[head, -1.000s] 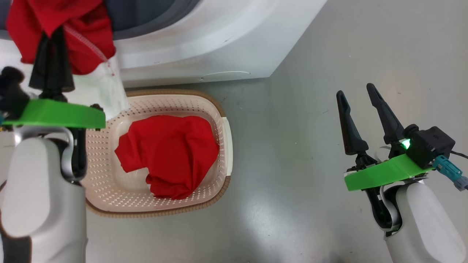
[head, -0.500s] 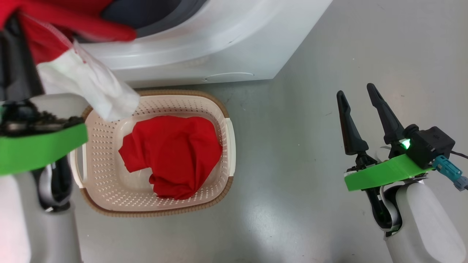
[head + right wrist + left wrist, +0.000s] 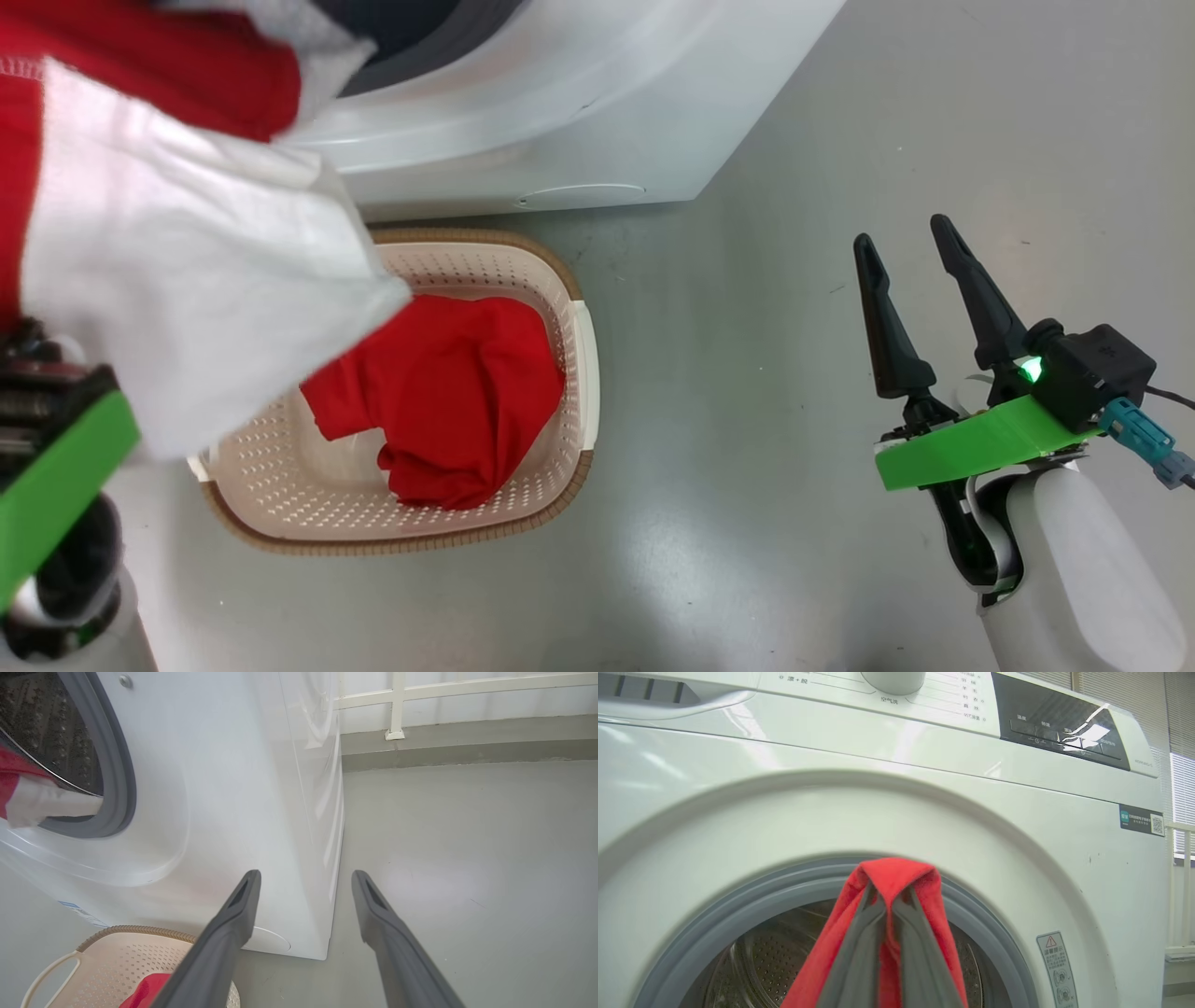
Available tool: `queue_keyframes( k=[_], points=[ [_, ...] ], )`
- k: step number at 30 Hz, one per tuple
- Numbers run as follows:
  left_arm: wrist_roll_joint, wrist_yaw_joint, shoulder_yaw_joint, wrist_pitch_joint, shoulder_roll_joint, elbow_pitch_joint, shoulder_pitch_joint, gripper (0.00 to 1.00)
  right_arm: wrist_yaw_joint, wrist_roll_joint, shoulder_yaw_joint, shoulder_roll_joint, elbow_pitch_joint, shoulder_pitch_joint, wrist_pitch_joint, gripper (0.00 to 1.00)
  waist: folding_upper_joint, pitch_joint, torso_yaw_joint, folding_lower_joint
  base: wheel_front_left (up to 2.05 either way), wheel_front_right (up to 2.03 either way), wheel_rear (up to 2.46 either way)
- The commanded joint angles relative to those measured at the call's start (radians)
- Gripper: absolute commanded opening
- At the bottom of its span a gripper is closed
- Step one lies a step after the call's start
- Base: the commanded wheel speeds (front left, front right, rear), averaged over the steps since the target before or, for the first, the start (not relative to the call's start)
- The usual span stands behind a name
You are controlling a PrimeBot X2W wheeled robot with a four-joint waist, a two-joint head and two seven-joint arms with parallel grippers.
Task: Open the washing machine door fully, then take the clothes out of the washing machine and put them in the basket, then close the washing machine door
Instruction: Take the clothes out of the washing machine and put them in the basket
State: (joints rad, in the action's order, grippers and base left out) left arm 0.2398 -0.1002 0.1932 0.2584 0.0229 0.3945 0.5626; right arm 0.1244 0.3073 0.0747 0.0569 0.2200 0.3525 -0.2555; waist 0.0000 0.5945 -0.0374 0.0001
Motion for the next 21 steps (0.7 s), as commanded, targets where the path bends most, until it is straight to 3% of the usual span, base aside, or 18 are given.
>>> queue_keyframes(
  k=[1, 9, 21],
  points=[
    [0.000, 0.006, 0.018, 0.003, 0.027, 0.026, -0.045, 0.00, 0.006, -0.003, 0.021, -0.003, -0.021, -0.010, -0.006, 1.00, 0.0000, -0.001, -0.002, -0.0001, 0.00, 0.00, 0.00],
    [0.010, 0.002, -0.041, 0.003, 0.027, -0.083, -0.154, 0.00, 0.006, -0.001, 0.022, -0.003, -0.020, -0.010, -0.006, 1.00, 0.0000, 0.000, -0.012, -0.0001, 0.00, 0.00, 0.00],
    [-0.008, -0.012, -0.102, 0.003, 0.027, -0.414, -0.208, 0.00, 0.006, -0.002, 0.021, -0.004, -0.025, 0.000, -0.006, 1.00, 0.0000, 0.021, -0.009, -0.0001, 0.00, 0.00, 0.00]
  ],
)
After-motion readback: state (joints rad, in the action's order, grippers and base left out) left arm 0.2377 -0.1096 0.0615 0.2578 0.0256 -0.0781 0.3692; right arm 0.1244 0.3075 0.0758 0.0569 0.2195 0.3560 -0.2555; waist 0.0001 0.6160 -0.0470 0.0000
